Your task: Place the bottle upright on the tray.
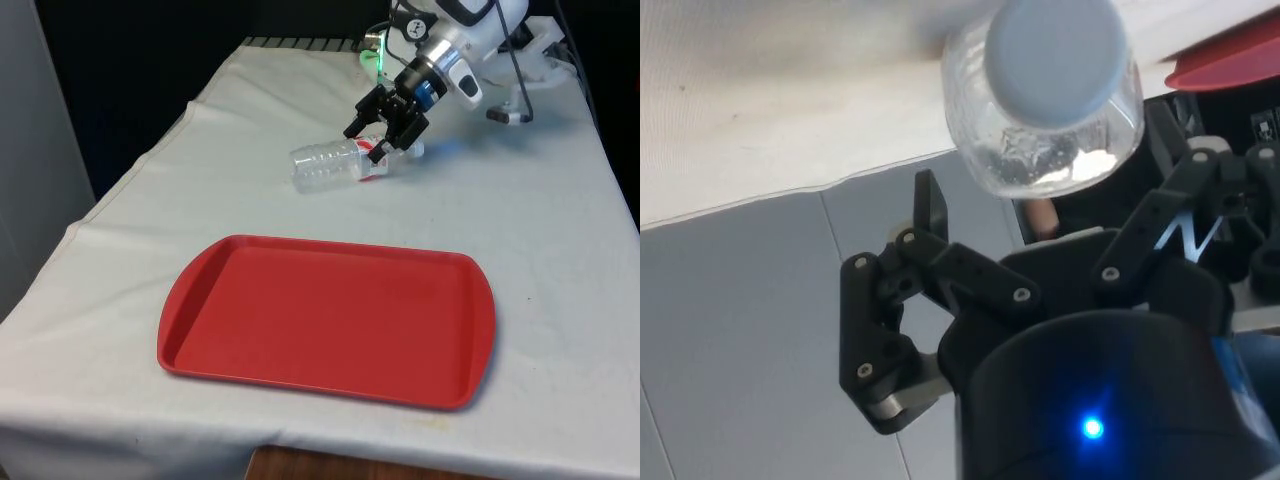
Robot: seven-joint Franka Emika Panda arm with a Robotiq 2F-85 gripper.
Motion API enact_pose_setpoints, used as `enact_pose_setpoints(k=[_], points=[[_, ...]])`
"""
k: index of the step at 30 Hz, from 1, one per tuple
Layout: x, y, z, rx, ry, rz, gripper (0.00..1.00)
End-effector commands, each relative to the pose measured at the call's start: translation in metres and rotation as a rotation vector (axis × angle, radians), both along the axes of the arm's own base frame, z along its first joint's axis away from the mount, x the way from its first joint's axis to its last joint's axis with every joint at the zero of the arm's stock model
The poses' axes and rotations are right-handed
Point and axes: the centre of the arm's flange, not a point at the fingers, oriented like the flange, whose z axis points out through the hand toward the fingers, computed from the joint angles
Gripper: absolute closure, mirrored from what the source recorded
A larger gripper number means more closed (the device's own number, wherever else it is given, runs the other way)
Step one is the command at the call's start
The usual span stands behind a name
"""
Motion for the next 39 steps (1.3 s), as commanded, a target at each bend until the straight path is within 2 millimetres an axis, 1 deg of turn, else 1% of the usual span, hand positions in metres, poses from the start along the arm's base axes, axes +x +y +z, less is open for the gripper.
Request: enact_pose_setpoints(k=[1, 4, 5, 17, 24, 32, 39], points=[[0.001, 0.001, 0.0, 0.002, -0.018, 0.006, 0.0], [0.0, 0.0, -0.002, 0.0, -0.009, -0.006, 0.0], [0.001, 0.002, -0.003, 0.001, -0.03, -0.001, 0.0], [0.006, 0.002, -0.007, -0.005, -0.046, -0.015, 0.0], [0.005, 0.001, -0.008, -0.007, -0.036, -0.023, 0.0], [0.005, 0.004, -0.015, 0.026, -0.03, -0.024, 0.0], [0.005, 0.004, -0.016, 0.026, -0.031, -0.028, 0.0]])
